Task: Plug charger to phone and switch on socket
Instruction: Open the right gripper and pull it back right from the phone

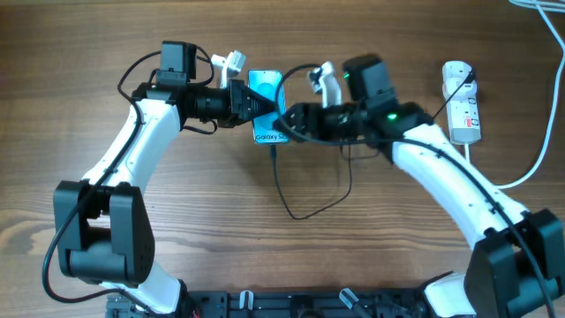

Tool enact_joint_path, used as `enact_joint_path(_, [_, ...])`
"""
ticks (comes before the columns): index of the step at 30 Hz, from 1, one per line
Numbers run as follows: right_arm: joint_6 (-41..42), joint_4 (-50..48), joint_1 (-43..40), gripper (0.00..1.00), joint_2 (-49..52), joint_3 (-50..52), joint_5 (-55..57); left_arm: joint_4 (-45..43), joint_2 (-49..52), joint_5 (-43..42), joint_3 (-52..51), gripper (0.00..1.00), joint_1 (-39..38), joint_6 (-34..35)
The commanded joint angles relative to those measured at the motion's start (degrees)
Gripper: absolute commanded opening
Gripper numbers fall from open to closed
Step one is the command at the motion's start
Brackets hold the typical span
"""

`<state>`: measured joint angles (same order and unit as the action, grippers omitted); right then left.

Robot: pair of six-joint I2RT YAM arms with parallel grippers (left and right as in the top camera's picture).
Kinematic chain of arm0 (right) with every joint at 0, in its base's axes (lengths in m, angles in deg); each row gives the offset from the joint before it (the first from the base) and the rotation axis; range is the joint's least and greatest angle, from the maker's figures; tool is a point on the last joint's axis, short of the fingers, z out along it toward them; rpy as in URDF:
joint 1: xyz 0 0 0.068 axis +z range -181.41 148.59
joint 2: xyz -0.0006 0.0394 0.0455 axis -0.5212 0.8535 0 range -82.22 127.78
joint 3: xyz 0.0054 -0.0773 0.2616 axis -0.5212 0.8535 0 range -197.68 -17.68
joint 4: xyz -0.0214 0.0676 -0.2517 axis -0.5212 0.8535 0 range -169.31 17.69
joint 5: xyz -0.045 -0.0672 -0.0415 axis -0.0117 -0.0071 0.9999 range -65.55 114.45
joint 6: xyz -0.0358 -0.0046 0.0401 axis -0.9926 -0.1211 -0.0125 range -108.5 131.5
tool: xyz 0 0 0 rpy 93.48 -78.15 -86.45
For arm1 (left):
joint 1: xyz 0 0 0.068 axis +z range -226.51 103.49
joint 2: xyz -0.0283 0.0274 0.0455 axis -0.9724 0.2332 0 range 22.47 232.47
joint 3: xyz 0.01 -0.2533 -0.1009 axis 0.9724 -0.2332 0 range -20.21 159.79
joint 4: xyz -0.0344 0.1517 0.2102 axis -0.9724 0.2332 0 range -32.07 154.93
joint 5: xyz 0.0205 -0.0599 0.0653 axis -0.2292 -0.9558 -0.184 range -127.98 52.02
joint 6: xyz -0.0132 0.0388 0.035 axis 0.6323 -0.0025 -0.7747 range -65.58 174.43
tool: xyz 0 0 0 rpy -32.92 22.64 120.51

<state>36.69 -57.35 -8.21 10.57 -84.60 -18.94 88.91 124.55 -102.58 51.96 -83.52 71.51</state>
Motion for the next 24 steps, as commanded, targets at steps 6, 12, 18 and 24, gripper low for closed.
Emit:
enact_joint_path(6, [-2.6, -4.8, -1.1, 0.62, 0.5, -0.8, -17.2, -0.8, -1.2, -15.3, -0.2, 0.04, 0.3, -2.1])
enact_joint_path(12, [-3.0, -2.1, -1.5, 0.77, 0.6, -0.7, -10.4, -0.8, -1.2, -8.8, -0.2, 0.04, 0.3, -2.1])
enact_joint_path(18, [-5.4, 4.1, -4.3, 1.00, 0.6, -0.7, -0.1, 2.2, -1.2, 7.9, -0.2, 0.04, -0.1, -1.6])
enact_joint_path(24, [-5.6, 9.5, -5.0, 1.00, 0.6, -0.7, 17.1, 5.8, -0.5, 22.1, -0.3, 0.04, -5.1, -1.6])
